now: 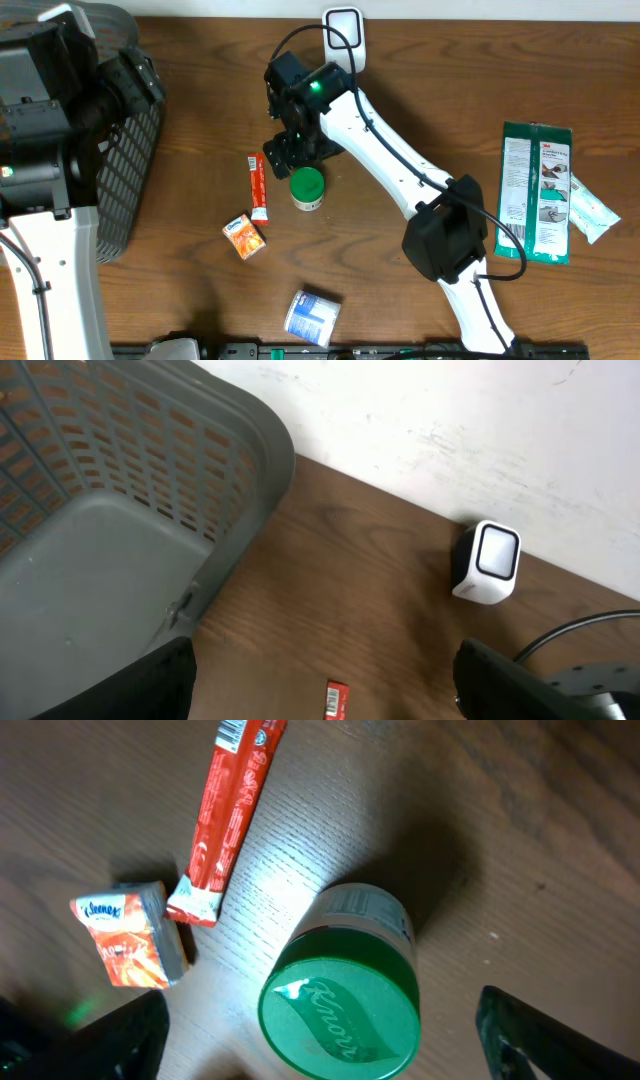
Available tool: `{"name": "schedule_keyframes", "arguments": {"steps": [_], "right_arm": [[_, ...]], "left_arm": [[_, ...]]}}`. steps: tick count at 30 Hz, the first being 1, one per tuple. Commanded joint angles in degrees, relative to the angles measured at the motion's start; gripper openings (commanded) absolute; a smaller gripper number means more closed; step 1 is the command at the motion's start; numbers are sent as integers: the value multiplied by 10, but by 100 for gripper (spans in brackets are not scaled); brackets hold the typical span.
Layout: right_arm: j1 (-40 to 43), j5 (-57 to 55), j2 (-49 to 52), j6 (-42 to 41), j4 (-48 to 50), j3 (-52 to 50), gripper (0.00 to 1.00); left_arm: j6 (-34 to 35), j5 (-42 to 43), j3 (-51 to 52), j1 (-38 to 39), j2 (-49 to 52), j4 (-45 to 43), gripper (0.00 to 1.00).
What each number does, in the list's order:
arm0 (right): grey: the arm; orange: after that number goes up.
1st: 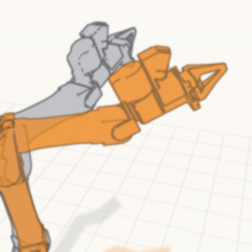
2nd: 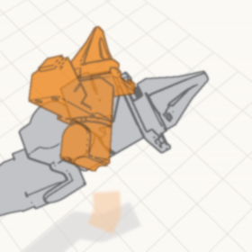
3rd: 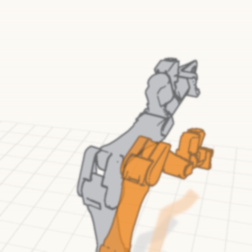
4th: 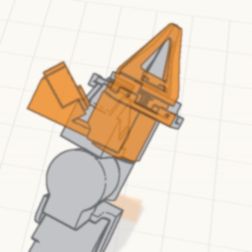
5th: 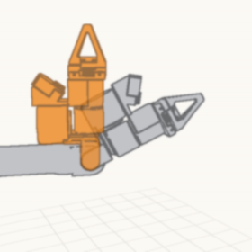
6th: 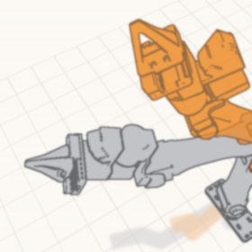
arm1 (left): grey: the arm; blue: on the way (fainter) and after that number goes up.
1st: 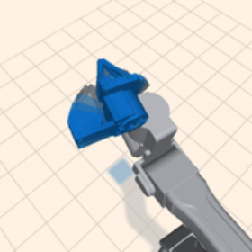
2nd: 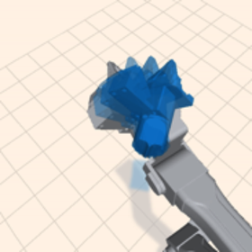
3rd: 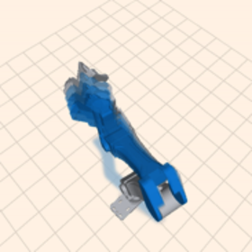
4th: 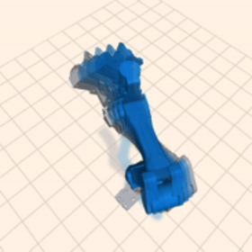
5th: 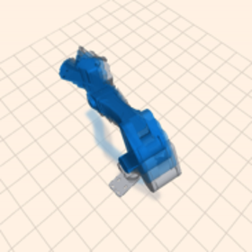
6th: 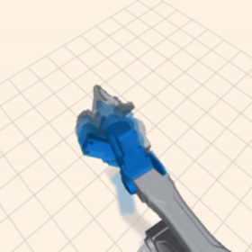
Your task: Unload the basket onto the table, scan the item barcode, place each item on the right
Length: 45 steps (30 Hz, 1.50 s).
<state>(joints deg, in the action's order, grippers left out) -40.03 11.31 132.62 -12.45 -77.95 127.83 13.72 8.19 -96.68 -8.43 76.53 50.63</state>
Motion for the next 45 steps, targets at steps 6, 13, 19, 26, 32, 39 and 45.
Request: {"name": "schedule_keyframes", "arguments": {"steps": [6, 13, 19, 26, 32, 39, 45], "right_arm": [[-15, -40, 24, -87, -26, -10, 89], [-30, -62, 24, -88, -15, -39, 85], [-38, -79, 24, -87, 15, -71, 85], [-47, -98, 24, -87, 23, -78, 77], [-47, -113, 24, -88, 27, -94, 77], [-46, -113, 24, -87, 25, -94, 63], [-46, -113, 24, -87, 12, -93, 61]], "left_arm": [[1, -3, -2, -2, 3, 0, 83], [1, -3, -2, -2, 3, 0, 83], [1, -3, -2, -2, 3, 0, 83], [1, -3, -2, -2, 3, 0, 83], [1, -3, -2, -2, 3, 0, 83], [1, -3, -2, -2, 3, 0, 83], [1, -3, -2, -2, 3, 0, 83]]}}
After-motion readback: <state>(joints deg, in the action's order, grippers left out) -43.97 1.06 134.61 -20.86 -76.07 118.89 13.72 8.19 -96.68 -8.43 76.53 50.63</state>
